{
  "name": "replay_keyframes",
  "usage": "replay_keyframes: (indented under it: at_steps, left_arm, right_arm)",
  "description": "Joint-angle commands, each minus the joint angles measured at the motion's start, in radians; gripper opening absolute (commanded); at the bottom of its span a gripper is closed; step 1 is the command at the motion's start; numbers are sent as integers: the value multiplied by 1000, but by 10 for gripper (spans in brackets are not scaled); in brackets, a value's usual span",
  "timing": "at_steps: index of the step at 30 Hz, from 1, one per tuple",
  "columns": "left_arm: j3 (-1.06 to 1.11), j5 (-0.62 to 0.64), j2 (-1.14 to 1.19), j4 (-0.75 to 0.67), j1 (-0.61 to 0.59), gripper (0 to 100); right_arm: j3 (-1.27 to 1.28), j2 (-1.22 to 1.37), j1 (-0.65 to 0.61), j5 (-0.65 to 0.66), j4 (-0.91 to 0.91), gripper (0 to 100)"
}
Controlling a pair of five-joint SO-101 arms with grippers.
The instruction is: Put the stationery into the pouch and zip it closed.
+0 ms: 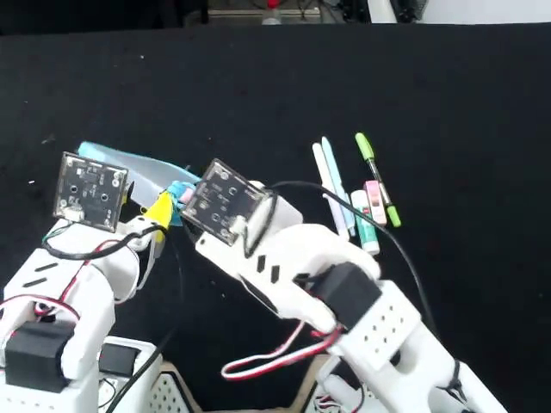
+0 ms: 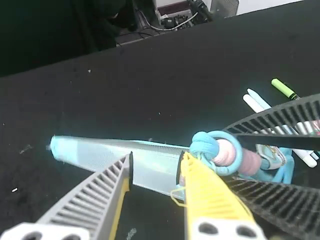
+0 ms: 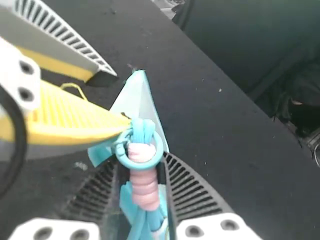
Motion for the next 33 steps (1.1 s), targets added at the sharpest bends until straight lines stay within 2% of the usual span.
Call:
replay_keyframes:
  at_steps: [1, 7, 15, 22, 27, 33]
  left_arm:
    - [-4, -9, 6, 5, 5, 167]
    - [-15, -2, 3, 26, 5, 166]
    - [-91, 3, 3, 64, 5, 166]
    - [-295, 210, 21, 141, 41, 170]
    - [-308, 230, 104, 198, 140, 170]
    - [-318, 230, 140, 229, 145, 170]
  right_arm:
    - [-15, -139, 17, -3, 25, 11]
    - [5, -200, 26, -3, 49, 11]
    - [45, -124, 28, -2, -51, 11]
    - [44, -110, 29, -2, -57, 11]
    - [45, -110, 29, -2, -57, 11]
    - [47, -114, 29, -2, -54, 11]
